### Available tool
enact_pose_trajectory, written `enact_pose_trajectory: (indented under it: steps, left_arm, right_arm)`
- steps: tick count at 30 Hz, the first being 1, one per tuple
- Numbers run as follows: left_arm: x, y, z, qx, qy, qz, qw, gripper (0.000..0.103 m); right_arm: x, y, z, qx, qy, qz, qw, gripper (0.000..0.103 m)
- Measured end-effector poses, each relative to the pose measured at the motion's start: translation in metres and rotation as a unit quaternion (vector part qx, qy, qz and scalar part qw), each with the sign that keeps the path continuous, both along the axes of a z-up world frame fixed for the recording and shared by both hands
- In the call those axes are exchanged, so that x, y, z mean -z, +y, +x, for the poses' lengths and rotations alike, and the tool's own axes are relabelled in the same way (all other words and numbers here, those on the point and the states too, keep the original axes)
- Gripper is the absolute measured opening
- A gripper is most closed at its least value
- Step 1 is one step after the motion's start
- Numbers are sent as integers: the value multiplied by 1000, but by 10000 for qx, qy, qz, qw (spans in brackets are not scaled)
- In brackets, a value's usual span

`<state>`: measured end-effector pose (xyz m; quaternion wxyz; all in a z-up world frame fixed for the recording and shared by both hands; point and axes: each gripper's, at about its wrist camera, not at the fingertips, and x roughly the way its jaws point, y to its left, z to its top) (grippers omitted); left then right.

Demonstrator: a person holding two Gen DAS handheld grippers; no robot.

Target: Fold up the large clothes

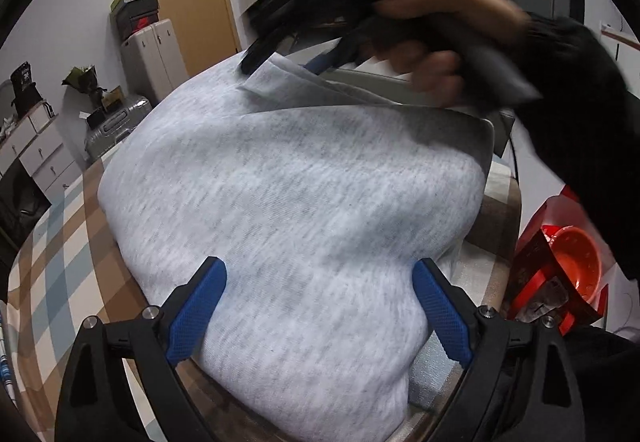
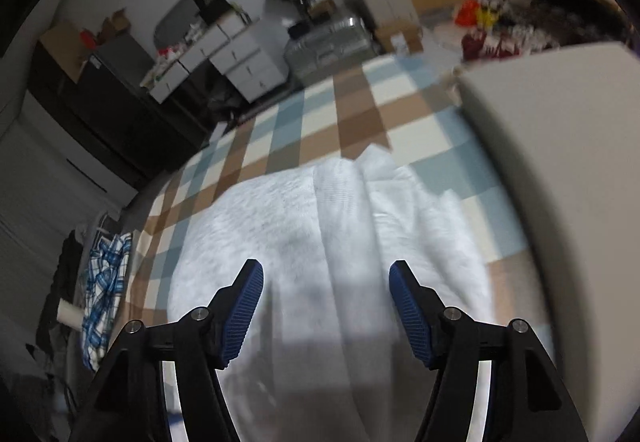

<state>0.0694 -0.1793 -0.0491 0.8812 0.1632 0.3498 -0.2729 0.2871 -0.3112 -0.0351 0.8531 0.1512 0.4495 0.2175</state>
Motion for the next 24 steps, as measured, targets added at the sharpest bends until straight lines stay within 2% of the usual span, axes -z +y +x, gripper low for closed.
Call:
enact_pose_trajectory:
  steps: [1,2,3,5,6,8,9,10,12,14,16,19,20,22,24]
  left_arm:
    - [0,0,0,-2,-12,-14,10000,91]
    - [0,1,0,-16,-21,-30,10000,91]
    - [0,1,-1,-26,-25,-35,10000,91]
    - [1,1,-1,-14,-31,-68,10000,91]
    - [1,1,-1,13,-28,-102,9999,91]
    - [-1,1,0,50,-14,-151,9999,91]
    - [-1,-1,0,77,-14,-168,9998,91]
    - [-1,-1,1,70,-15,-158,9998,91]
    - [-1,-1,0,49,-12,-138,9999,91]
    - [-2,1,-1,38,15,-151,9999,91]
    - [-2,3,1,34,55,-205,9998,91]
    - [-2,2,-2,20,70,-234,9997,91]
    - [-2,1,-2,12,66,-233,9997,91]
    - [-2,1,-1,-3,63,-238,9997,91]
    - [-2,1,0,-15,68,-253,9997,91]
  right_arm:
    - [1,7,6,22,18,-187,9998,33]
    - [-3,10,4,-13,-76,-265,9996,21]
    - [-13,12,-4,-104,-369,-305,9988,14]
    - [-31,12,-22,-220,-1001,-527,9933,9]
    - [-26,9,-17,-191,-901,-571,9941,9]
    - [8,0,13,56,-194,-690,9974,9]
    - [29,0,24,1,160,-729,9972,9]
    - [41,1,24,23,222,-642,9977,9]
    - [28,5,10,69,-139,-905,9958,14]
    - [13,9,-6,147,-320,-1251,9915,35]
    - [-2,6,-30,197,-454,-1507,9873,48]
    - [-17,1,-85,-194,-856,-1427,9859,49]
    - [-18,1,-102,-353,-983,-1365,9851,52]
    - [-11,2,-131,-529,-1073,-1318,9840,60]
    - [13,1,-149,-663,-956,-1228,9856,64]
